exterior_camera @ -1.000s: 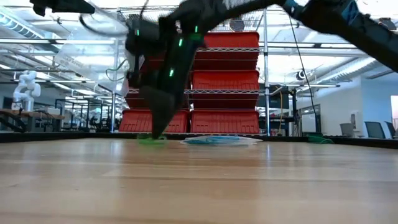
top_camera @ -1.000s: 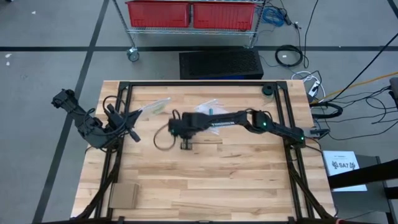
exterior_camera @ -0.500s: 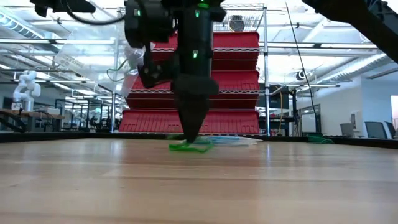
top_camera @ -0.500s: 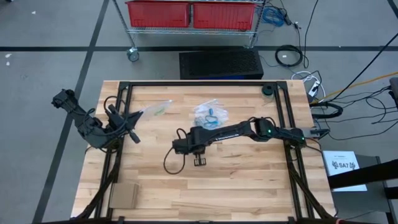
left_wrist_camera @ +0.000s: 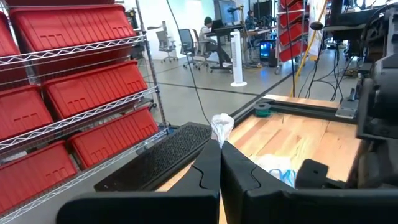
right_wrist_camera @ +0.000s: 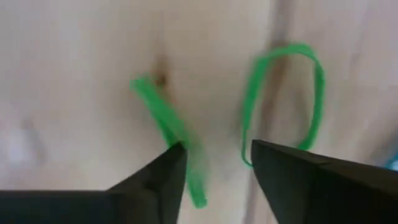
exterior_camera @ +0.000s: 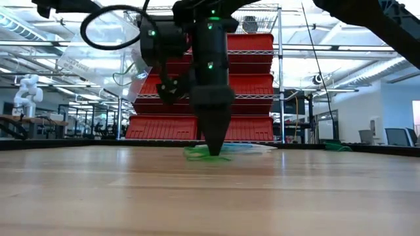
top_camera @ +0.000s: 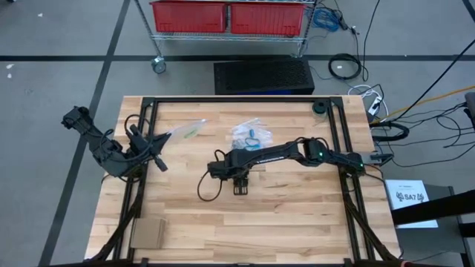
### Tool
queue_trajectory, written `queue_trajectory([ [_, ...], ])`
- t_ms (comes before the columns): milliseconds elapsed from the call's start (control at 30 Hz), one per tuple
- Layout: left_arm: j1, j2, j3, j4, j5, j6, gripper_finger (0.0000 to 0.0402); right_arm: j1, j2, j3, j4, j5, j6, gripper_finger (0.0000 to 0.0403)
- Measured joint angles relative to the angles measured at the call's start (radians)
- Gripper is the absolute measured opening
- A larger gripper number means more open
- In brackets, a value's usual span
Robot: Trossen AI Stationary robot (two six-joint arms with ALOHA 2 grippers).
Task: Sort rubber bands
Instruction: Put the green rubber band into the open transparent zip lock bag
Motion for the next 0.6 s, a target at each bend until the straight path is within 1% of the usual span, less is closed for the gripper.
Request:
queue_trajectory([
  [67, 0.0, 0.0, 0.0, -0.001, 0.003, 0.0, 0.0, 0.005, 0.0, 0.011, -0.034, -0.031, 0.0, 0.018],
  [133, 0.0, 0.0, 0.0, -0.003, 0.004, 0.0, 0.0, 0.008, 0.0, 0.032, -0.071, -0.037, -0.005, 0.0201],
  [267, 0.0, 0.0, 0.0, -0.004, 0.004, 0.0, 0.0, -0.001, 0.0, 0.071, -0.182, -0.034, -0.023, 0.0229],
  [467, 0.0, 0.0, 0.0, -0.011, 0.004, 0.0, 0.0, -0.006, 0.0, 0.083, -0.322, -0.034, -0.033, 0.0237],
  [533, 0.0, 0.0, 0.0, -0.011, 0.004, 0.0, 0.0, -0.006, 0.0, 0.083, -0.317, -0.033, -0.05, 0.0237],
  [600, 0.0, 0.0, 0.0, -0.011, 0.004, 0.0, 0.0, -0.007, 0.0, 0.083, -0.271, -0.031, -0.075, 0.0237],
])
